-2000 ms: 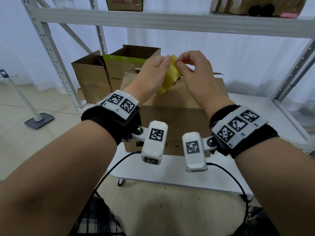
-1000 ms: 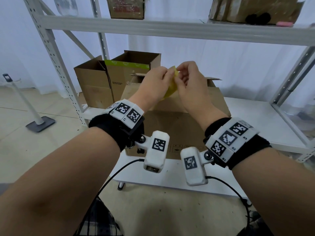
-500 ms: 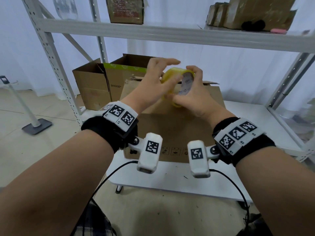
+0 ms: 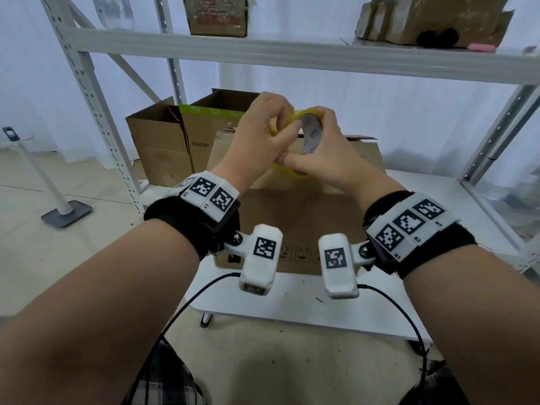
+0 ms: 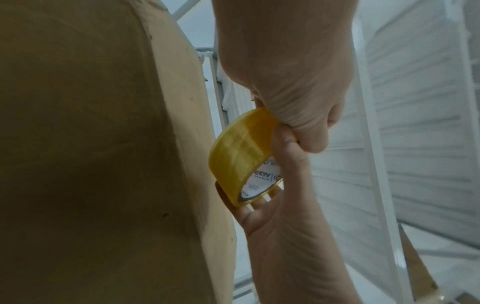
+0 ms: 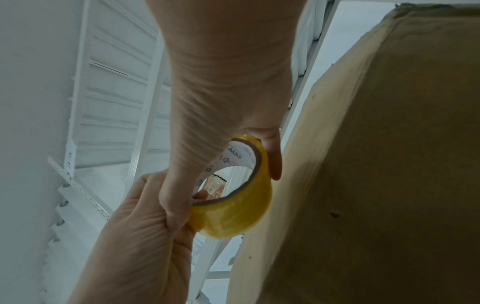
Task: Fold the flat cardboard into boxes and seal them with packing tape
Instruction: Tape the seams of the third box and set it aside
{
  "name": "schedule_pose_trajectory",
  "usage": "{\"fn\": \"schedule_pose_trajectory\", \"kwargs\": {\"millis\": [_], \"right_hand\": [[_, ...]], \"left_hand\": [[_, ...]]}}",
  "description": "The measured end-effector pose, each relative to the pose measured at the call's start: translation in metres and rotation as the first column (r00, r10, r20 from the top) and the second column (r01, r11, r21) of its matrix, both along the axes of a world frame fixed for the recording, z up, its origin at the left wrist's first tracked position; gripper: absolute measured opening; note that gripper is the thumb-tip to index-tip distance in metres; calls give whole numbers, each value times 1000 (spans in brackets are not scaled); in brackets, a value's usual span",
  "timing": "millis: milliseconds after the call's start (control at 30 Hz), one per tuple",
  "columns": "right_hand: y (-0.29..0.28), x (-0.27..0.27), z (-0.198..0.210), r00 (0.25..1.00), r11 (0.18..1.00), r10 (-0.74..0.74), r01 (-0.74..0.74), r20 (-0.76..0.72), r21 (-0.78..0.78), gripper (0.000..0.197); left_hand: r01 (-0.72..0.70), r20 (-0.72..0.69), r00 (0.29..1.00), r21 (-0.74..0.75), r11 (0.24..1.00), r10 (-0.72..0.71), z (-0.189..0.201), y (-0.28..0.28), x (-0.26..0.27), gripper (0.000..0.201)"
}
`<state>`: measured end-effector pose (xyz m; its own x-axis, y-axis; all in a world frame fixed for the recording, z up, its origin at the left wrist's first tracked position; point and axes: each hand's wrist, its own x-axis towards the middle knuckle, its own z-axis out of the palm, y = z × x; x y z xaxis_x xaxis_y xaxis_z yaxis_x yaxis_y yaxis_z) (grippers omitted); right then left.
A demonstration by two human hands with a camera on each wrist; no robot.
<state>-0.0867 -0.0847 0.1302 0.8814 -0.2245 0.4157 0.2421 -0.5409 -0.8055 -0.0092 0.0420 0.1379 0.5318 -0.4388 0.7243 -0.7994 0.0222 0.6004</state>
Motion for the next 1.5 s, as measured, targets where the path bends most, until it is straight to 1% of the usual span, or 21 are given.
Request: {"fn": "schedule_pose_trajectory", "kwargs": {"millis": [33, 100, 167, 233, 333, 500, 600, 633, 667, 833, 933, 967, 1000, 1067, 1100, 1167, 1200, 1233, 1333, 1433, 1500], "right_hand": [[-1, -1, -1, 1000, 1000, -1, 1, -5, -3, 82], [-5, -4, -2, 1000, 998, -1, 0, -13, -56, 86], [-7, -8, -3, 1000, 991, 3, -7, -30, -135, 99], [-9, -10, -2, 999, 987, 12, -18, -39, -158, 108], [-9, -11, -2, 999, 988, 2, -7, -32, -154, 106], [-9, -13, 0, 999, 992, 16, -21, -42, -123, 105], [-10, -14, 1, 998, 992, 26, -34, -63, -122, 106], [-10, -15, 1, 997, 992, 26, -34, -68, -123, 105], [-10, -15, 1, 997, 992, 25, -34, -72, -120, 105], [-6, -17, 5, 994, 996, 43, -51, -98, -79, 106], [-6, -16, 4, 990, 995, 59, -68, -126, -69, 108], [-6, -16, 4, 990, 995, 61, -70, -129, -72, 109], [-7, -16, 4, 990, 995, 66, -75, -121, -73, 108], [-11, -17, 4, 995, 996, 67, -71, -80, -50, 100], [-12, -17, 4, 996, 998, 58, -60, -62, -36, 95], [-15, -19, 6, 998, 999, 44, -45, -39, -29, 88], [-16, -19, 6, 999, 999, 33, -34, -38, -22, 87], [-15, -20, 7, 999, 1000, 25, -26, -42, -14, 86], [-15, -20, 6, 1000, 1000, 7, -7, -27, -8, 77], [-15, -18, 6, 1000, 1000, 10, -10, -1, 26, 61], [-13, -20, 6, 1000, 999, 26, -25, -2, 41, 49]], "left_hand": [[-5, 11, 1000, 9, 1000, 5, -2, 0, 0, 18], [36, -46, 998, 18, 999, -35, -3, -1, -2, 13], [42, -80, 996, 18, 999, -41, -3, -2, -1, 20], [22, -88, 996, -6, 1000, -22, -5, -2, 0, 17], [-7, -116, 993, -60, 998, 0, -4, -3, -3, 12], [-54, -86, 995, -69, 996, 48, -8, -8, -4, 20], [6, -120, 993, -42, 999, -11, -8, -8, -4, 14], [15, -117, 993, -37, 999, -19, -8, -7, -5, 16], [20, -111, 994, -36, 999, -24, -7, -7, -5, 18], [11, -153, 988, -73, 997, -22, -8, -7, -6, 12], [-69, -92, 994, -52, 996, 64, -11, -8, -9, 25], [-67, -87, 994, -43, 997, 63, -10, -8, -9, 26], [-39, -111, 993, -39, 998, 35, -10, -7, -8, 23], [64, -217, 973, -43, 997, -72, -6, -5, -4, 18], [114, -252, 960, -37, 993, -120, -4, -3, -1, 20], [188, -251, 951, 2, 982, -182, -3, 2, 5, 28], [204, -235, 952, 18, 979, -194, -3, 4, 6, 29], [195, -219, 958, 25, 980, -185, -4, 5, 7, 29], [100, -178, 980, 28, 995, -94, -5, 7, 9, 19], [31, -120, 992, 32, 999, -27, -6, 8, 12, 11], [19, -121, 993, 29, 999, -15, -6, 9, 13, 9]]}}
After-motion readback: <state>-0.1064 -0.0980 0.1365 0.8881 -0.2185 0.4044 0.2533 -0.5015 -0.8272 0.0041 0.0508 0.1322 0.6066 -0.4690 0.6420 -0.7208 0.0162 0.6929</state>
